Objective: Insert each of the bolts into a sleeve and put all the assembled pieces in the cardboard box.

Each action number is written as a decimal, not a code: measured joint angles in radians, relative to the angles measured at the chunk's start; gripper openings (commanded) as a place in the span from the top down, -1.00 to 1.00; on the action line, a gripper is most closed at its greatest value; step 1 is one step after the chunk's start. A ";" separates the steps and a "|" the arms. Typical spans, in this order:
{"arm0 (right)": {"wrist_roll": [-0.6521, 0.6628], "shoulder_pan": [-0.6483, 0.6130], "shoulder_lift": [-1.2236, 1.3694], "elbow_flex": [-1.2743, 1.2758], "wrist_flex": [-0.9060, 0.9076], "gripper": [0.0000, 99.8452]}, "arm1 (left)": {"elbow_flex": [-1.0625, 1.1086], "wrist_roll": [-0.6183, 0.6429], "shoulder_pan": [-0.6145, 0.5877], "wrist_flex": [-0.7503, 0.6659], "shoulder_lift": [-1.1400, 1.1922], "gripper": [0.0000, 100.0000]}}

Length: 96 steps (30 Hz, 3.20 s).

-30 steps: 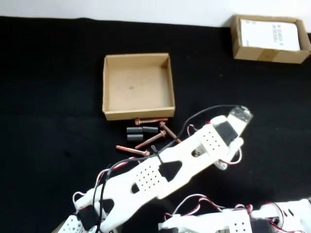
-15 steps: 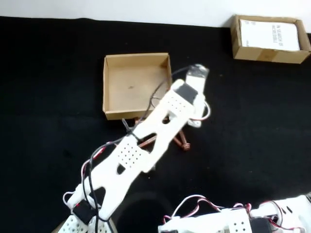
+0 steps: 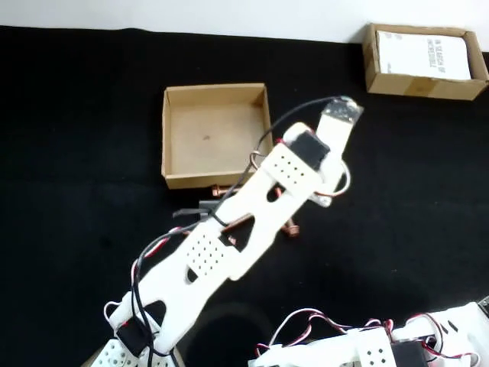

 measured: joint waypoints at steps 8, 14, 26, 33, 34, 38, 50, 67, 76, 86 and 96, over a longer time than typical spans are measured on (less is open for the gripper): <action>0.000 0.011 0.000 0.000 0.000 0.99 | 0.290 -0.344 -0.044 0.000 -0.123 0.95; 0.000 0.011 0.000 0.000 0.000 0.99 | 0.324 -0.161 -0.057 -0.074 -0.123 0.35; 0.000 0.011 0.000 0.000 0.000 0.99 | 0.325 -0.029 -0.158 -0.086 -0.114 0.25; 0.000 0.011 0.000 0.000 0.000 0.99 | 0.324 -0.026 -0.183 -0.095 -0.021 0.25; 0.000 0.011 0.000 0.000 0.000 0.99 | 0.324 -0.026 -0.183 -0.103 -0.011 0.25; 0.000 -0.003 0.000 0.000 0.000 0.99 | 0.324 0.015 -0.176 -0.163 0.011 0.25; 0.000 -0.041 0.000 0.000 0.000 0.99 | 0.324 0.117 -0.169 -0.238 0.015 0.72; 0.000 -0.064 0.000 0.000 0.000 0.99 | 0.296 0.118 -0.149 -0.245 0.017 0.98; 0.000 -0.064 0.000 0.000 0.000 0.99 | 0.018 0.118 -0.068 -0.232 0.021 0.98; 0.000 -0.064 0.000 0.000 0.000 0.99 | -0.264 0.114 -0.046 -0.204 0.018 0.98; 0.000 -0.064 0.000 0.000 0.000 0.99 | -0.137 -0.005 -0.032 0.005 0.017 0.98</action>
